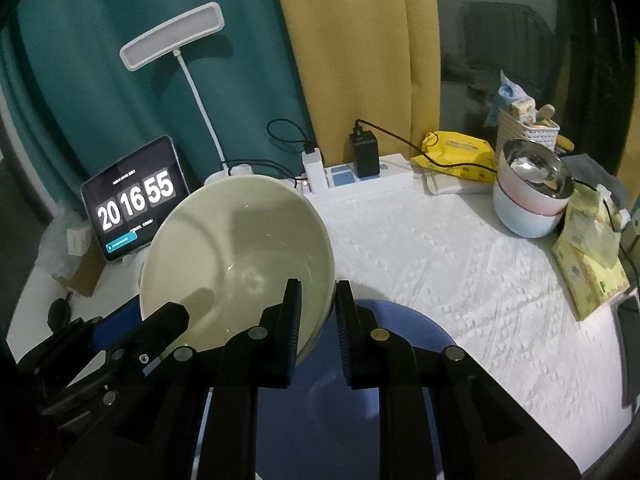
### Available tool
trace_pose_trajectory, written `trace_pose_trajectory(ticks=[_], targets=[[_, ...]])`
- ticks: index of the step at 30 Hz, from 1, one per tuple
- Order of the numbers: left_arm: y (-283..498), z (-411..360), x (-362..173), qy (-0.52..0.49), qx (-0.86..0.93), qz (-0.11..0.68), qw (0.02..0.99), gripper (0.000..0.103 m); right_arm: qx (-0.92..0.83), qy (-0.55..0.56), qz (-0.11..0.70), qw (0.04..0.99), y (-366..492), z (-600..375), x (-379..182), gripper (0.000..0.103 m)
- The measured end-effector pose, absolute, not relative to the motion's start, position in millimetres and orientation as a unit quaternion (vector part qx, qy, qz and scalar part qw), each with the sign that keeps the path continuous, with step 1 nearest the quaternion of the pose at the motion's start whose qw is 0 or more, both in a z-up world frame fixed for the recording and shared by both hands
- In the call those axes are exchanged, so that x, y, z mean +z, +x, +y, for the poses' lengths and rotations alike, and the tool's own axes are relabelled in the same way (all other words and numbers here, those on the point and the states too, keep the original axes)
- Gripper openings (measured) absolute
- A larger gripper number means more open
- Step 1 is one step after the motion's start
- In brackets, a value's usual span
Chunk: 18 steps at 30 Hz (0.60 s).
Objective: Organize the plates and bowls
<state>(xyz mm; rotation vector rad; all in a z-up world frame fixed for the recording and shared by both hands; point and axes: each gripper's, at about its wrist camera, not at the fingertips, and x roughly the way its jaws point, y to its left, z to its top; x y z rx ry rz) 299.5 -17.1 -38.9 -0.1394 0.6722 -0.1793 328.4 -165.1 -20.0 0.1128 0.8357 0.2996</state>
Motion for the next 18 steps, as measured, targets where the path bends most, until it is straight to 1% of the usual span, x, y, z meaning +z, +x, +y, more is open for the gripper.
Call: trace_pose_trajectory(ticks=[18], targets=[[279.3,-52.2,-54.6,-0.056,-0.105,0.352,0.928,0.029,0.13,0.077,0.411,0.899,299.9,-203.0,-32.6,0.018]])
